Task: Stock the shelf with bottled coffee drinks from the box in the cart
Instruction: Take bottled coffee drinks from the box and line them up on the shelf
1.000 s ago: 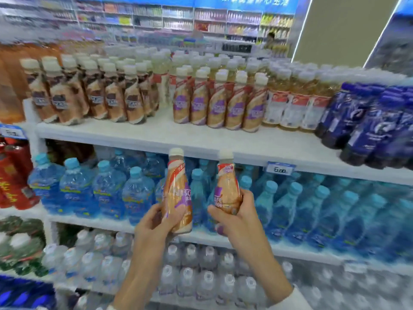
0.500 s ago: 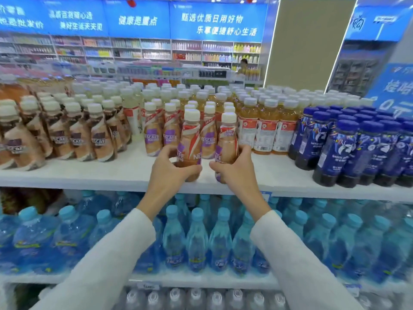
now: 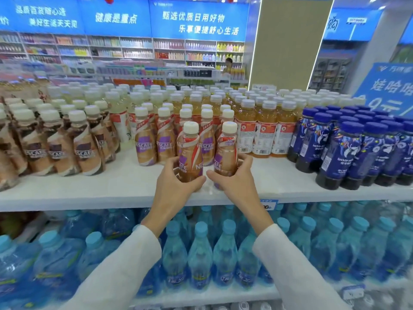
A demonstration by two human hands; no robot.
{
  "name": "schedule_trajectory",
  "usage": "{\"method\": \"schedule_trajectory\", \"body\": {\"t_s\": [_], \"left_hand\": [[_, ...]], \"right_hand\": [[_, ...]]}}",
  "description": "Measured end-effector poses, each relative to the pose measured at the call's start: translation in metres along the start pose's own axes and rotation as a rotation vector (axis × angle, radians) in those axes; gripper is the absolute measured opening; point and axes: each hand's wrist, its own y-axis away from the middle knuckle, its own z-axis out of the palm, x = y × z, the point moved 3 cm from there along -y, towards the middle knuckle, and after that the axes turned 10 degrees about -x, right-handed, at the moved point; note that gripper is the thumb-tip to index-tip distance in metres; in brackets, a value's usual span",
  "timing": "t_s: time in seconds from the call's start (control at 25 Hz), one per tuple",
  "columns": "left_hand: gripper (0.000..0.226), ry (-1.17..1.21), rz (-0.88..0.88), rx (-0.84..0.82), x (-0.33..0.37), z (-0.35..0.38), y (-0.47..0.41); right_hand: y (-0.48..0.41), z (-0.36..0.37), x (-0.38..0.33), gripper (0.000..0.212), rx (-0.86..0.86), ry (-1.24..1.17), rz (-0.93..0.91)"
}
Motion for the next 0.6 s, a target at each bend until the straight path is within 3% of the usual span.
{"method": "schedule_trajectory", "body": {"t_s": [0.16, 0.28, 0.48, 0.6], "left_hand": [[0.082, 0.011, -0.015, -0.090, -0.006, -0.008, -0.005], [0.081, -0.015, -0.004, -0.038, -0.009, -0.012, -0.005], [0.077, -0.104, -0.014, 0.095, 0.000, -0.003, -0.001], [0.082, -0.115, -0.013, 0.087, 0.002, 0.000, -0.003]], "right_hand": [[0.006, -0.002, -0.005, 0.093, 0.136, 0.180, 0.001], [0.007, 0.002, -0.005, 0.077, 0.157, 0.304, -0.020], [0.001, 0.001, 0.003, 0.064, 0.012, 0.216, -0.001], [0.001, 0.000, 0.002, 0.059, -0.109, 0.158, -0.014]]}}
